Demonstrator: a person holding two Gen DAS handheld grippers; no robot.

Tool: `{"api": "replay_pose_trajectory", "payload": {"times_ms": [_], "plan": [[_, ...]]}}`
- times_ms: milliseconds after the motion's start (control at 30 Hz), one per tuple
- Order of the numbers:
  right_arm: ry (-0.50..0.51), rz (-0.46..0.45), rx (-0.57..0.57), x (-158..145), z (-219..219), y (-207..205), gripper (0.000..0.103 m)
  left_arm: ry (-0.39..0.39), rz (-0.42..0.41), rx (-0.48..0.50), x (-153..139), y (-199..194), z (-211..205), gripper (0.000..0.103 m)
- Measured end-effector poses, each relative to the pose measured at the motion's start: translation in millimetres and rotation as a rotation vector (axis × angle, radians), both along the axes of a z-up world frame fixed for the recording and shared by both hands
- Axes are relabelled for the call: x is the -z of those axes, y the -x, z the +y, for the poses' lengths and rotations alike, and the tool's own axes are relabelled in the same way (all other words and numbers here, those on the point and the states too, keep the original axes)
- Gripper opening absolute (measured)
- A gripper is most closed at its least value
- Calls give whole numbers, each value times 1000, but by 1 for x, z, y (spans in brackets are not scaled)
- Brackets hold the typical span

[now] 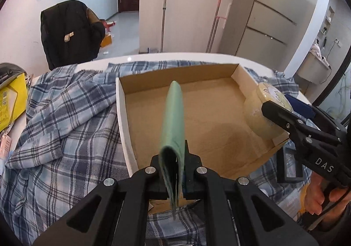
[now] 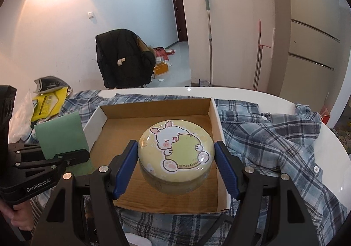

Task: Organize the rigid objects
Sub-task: 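Lower the tin into the cardboard box with the right gripper while the left carries the pouch over, then open the left gripper to drop the pouch into the box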

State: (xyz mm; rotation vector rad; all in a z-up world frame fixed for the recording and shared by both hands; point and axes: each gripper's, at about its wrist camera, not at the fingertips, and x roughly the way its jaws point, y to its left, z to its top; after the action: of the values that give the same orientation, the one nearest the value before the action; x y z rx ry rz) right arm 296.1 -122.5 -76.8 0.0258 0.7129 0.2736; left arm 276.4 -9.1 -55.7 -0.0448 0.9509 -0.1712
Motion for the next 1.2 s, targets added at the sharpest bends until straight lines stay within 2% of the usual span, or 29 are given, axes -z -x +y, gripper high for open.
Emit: {"api": "replay_pose_trajectory", "payload": {"times_ms": [133, 333, 467, 667, 733, 767, 867, 900, 933, 1067, 1200], "plan": [[27, 17, -6, 6, 5, -1, 69, -27, 0, 10, 3, 1, -5, 7], [40, 46, -9, 13, 6, -3, 69, 1, 29, -15, 7, -4, 2, 8], [6, 75, -9, 19, 2, -6, 69, -4, 48, -26, 8, -5, 6, 8], [48, 69, -3, 23, 6, -6, 70, -10, 39, -30, 3, -4, 7, 8], [85, 51, 20, 20, 9, -4, 82, -24, 47, -49, 1, -4, 9, 9], [100, 39, 39, 17, 9, -3, 84, -38, 53, -59, 0, -4, 9, 11], [51, 11, 50, 4, 1, 3, 84, -48, 28, -56, -6, 0, 10, 34], [29, 0, 53, -2, -2, 5, 84, -47, 16, -56, -9, 2, 11, 48], [12, -13, 55, -9, -5, 8, 84, -43, -4, -58, -13, 5, 12, 58], [-35, -90, 61, -42, -13, 25, 84, -13, -49, -66, -31, 16, 16, 59], [5, -224, 72, -82, -17, 52, 84, -4, -122, -47, -60, 40, 17, 59]]}}
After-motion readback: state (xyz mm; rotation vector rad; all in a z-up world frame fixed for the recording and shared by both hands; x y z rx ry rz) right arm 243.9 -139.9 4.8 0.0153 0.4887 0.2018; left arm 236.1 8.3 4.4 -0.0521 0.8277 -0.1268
